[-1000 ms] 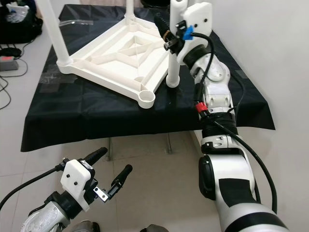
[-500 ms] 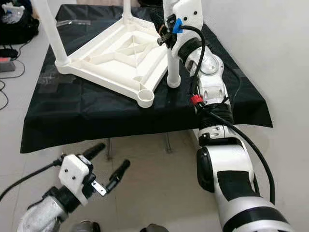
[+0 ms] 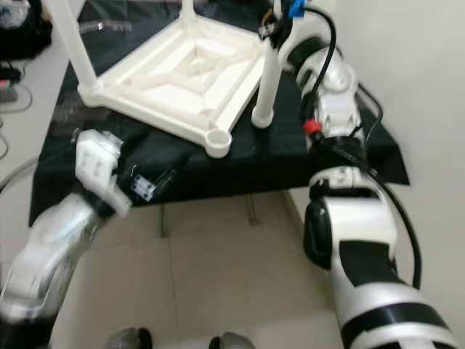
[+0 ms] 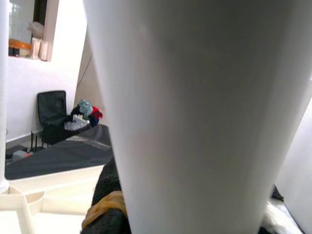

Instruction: Building children table

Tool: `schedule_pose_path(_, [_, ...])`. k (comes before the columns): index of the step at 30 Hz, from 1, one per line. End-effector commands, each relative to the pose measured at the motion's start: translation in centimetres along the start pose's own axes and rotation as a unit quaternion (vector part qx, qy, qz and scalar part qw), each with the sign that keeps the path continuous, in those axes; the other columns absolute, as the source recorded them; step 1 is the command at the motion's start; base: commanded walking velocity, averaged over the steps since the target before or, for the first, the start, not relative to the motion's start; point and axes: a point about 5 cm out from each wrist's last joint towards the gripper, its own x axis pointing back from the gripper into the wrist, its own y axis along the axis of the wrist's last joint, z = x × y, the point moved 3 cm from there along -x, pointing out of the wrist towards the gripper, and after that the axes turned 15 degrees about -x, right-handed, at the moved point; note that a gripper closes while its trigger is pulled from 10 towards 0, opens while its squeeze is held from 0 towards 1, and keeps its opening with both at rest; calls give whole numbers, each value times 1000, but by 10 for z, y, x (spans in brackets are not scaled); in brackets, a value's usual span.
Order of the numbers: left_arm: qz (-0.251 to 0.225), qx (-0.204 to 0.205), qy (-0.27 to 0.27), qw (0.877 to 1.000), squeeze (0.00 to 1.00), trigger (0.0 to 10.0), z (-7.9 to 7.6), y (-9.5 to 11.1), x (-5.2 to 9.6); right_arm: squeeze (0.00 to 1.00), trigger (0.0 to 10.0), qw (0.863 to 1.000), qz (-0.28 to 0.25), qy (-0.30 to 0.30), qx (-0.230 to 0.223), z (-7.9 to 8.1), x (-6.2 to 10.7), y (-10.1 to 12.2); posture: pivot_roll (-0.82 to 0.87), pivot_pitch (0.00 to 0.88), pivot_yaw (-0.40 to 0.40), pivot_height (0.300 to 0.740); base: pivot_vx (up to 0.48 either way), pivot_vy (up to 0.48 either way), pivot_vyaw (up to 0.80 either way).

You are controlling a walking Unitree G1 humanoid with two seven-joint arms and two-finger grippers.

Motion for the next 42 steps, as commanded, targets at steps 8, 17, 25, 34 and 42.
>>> schedule_pose_path(8, [15, 62, -31, 998, 0, 10000, -19, -8, -13, 0, 0, 999, -45, -15, 11, -8, -3, 25, -72, 68, -102, 740, 0, 0, 0])
schedule_pose_path(17, [52, 111, 48, 991, 0, 10000, -9, -18, 6, 0, 10000, 994, -69, -50, -66, -4, 14, -4, -39, 24, -104, 740, 94, 0, 0])
schedule_pose_path(25, [49, 83, 77, 992, 0, 10000, 6, -8, 9, 0, 10000, 986, -84, -119, -76, -11, 32, -12, -34, 19, -85, 740, 153, 0, -200])
schedule_pose_path(34, [35, 75, 72, 994, 0, 10000, 6, 1, 1, 0, 10000, 987, -93, -107, -77, -4, 30, -8, -33, 6, -79, 740, 242, 0, -267])
schedule_pose_path(42, [19, 64, 65, 996, 0, 10000, 7, 10, -7, 0, 10000, 987, -114, -91, -66, -1, 28, 9, -34, 0, -76, 740, 248, 0, 298])
